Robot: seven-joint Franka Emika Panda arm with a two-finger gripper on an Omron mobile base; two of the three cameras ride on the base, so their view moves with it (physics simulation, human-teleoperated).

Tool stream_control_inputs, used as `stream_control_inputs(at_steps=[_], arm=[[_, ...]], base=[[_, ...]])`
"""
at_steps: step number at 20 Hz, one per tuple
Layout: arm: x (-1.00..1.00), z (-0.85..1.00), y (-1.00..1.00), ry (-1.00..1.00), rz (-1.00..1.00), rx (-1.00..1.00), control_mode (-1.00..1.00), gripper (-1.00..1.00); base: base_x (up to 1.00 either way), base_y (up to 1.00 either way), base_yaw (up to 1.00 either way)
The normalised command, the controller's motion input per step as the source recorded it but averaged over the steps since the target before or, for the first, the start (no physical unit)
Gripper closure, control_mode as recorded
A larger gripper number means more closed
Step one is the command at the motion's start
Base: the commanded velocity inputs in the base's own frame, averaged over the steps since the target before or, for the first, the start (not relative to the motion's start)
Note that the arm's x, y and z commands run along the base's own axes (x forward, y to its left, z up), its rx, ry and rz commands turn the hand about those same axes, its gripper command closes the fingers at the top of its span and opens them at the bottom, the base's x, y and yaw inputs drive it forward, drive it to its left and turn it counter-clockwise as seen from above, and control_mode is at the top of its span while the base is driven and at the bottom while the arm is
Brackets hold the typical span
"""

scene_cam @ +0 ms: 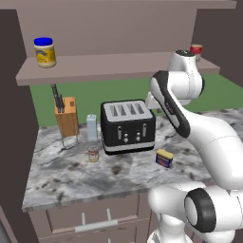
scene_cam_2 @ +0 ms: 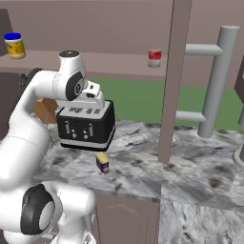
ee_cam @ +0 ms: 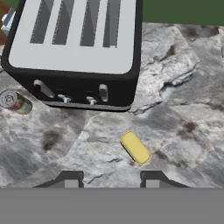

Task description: Pick the cans from the counter and place them in their designated side in the cabinet.

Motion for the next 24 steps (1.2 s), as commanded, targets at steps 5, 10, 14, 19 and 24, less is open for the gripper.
stream_control_inputs(at_steps=[5,10,14,19,24], arm=[[-0.03,0.00,0.00,0.00,0.00,0.00,-1.00,-1.00],[-0.01,0.00,0.00,-0.01,0.00,-0.01,-1.00,-1.00],[-0.01,-0.01,-0.02,-0.04,0.05,-0.01,-1.00,-1.00],[-0.07,-0.06,-0.15,-0.01,0.08,-0.02,-1.00,-1.00],[-0.10,-0.10,-0.21,0.00,0.08,0.00,-1.00,-1.00]], base=[[0.00,0.00,0.00],[0.00,0.00,0.00],[0.00,0.00,0.00],[0.00,0.00,0.00],[0.00,0.00,0.00]])
